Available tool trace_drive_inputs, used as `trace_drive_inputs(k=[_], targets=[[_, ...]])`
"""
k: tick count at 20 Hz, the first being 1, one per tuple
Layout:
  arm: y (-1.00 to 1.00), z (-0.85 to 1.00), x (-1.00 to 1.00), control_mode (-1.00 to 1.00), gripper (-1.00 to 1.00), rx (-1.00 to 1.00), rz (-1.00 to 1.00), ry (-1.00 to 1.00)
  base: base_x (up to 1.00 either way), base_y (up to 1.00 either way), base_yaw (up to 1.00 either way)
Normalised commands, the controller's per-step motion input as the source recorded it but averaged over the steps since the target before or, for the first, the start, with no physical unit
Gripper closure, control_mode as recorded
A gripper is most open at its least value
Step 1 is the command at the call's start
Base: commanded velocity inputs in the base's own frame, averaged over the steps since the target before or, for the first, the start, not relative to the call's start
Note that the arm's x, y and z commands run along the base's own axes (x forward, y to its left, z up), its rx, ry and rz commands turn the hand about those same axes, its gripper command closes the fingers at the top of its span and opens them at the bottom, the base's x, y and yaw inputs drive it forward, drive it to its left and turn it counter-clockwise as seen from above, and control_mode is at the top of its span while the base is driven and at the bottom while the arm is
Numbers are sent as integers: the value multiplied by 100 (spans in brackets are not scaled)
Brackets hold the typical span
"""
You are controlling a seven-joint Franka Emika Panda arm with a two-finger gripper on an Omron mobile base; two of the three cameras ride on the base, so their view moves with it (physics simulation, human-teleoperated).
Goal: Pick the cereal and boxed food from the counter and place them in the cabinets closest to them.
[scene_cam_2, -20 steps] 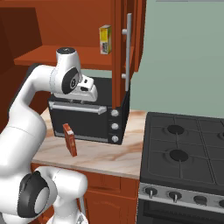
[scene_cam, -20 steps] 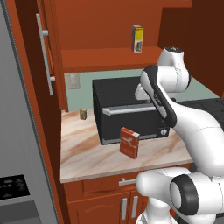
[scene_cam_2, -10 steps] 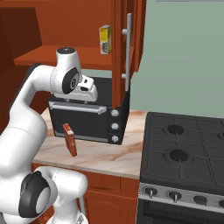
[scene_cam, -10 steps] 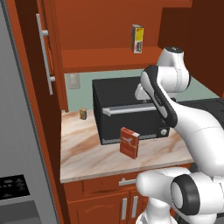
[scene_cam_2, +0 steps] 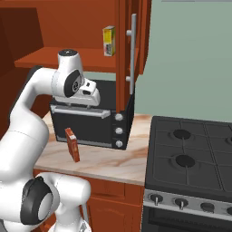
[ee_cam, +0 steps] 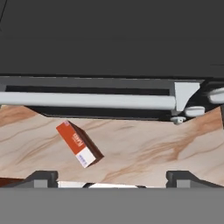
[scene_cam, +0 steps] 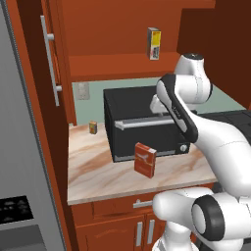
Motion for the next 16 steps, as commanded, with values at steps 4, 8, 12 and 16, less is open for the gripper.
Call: trace_drive_inputs(k=[4,8,12,16], targets=[[0,-20,-3,-100,-100,0,3,3,0,0,0],[2,-24,-5,-100,-100,-2,4,3,0,0,0],[0,-26,-1,-100,-100,-1,5,2,0,0,0],[3,-28,0,-100,-100,-1,6,2,0,0,0]])
